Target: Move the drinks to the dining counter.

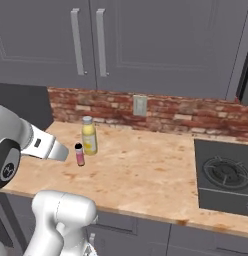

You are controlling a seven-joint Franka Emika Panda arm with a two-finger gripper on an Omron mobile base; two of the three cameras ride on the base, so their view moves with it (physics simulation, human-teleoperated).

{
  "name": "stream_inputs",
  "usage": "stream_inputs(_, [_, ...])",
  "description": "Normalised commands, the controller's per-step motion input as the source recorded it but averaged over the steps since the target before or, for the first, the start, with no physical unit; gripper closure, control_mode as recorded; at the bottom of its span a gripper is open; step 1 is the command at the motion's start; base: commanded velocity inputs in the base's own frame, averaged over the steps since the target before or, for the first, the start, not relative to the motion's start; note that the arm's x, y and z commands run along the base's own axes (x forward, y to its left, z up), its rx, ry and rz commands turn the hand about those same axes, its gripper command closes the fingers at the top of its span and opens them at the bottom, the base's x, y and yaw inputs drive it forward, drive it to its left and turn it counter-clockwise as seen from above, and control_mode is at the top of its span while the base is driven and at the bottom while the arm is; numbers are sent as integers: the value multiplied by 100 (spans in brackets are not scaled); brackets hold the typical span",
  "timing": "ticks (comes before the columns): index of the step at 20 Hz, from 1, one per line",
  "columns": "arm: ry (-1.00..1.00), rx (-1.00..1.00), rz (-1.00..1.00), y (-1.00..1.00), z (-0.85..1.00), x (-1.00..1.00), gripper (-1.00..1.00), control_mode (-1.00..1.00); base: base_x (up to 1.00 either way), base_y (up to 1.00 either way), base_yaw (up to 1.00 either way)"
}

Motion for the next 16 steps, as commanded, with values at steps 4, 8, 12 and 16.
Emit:
stream_inputs(4, [0, 0, 0, 0, 0, 0, -100, 100, 52, 0, 31])
stream_inputs(8, [0, 0, 0, 0, 0, 0, -100, 100, 37, 0, 28])
stream_inputs(12, [0, 0, 0, 0, 0, 0, -100, 100, 19, 0, 21])
stream_inputs(16, [0, 0, 0, 0, 0, 0, -100, 100, 19, 0, 12])
